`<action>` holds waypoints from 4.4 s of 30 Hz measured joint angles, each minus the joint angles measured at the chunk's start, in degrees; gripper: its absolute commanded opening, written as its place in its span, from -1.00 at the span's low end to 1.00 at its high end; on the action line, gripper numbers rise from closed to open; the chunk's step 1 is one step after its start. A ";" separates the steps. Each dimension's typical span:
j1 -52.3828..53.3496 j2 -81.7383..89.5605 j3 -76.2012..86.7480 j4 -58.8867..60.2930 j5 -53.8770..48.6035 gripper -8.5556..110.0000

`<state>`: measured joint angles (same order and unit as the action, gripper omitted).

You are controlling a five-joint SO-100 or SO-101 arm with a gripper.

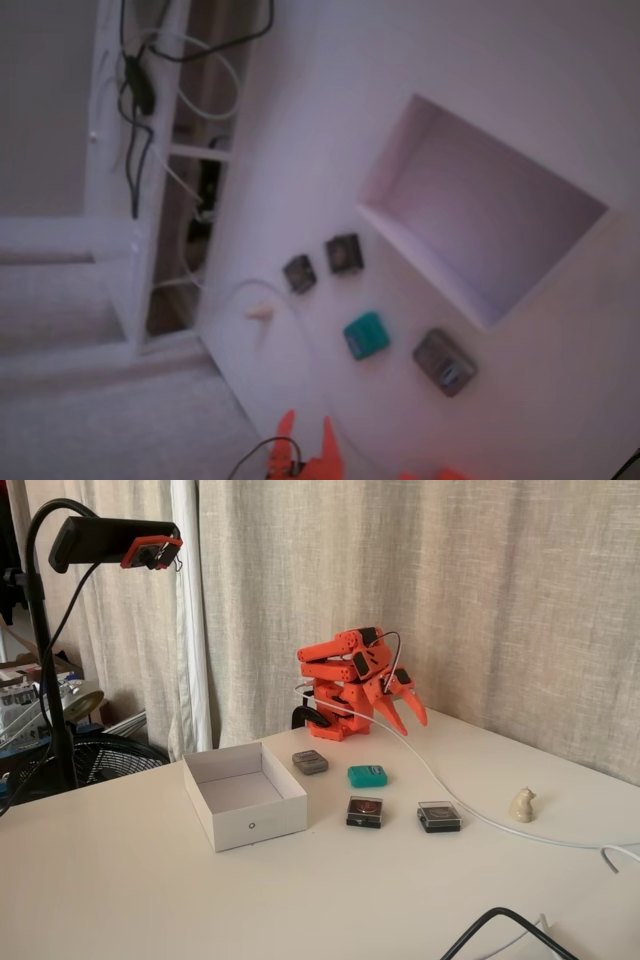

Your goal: Grasp the green cube and put it in the bin.

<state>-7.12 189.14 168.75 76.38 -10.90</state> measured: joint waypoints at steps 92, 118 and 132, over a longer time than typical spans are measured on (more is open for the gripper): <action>27.86 -80.86 -50.45 4.66 1.14 -0.05; 33.57 -98.09 -48.69 -7.91 -2.02 -0.06; 32.34 -97.82 -47.20 -6.50 -4.22 -0.41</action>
<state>25.22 91.32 121.55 69.87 -15.12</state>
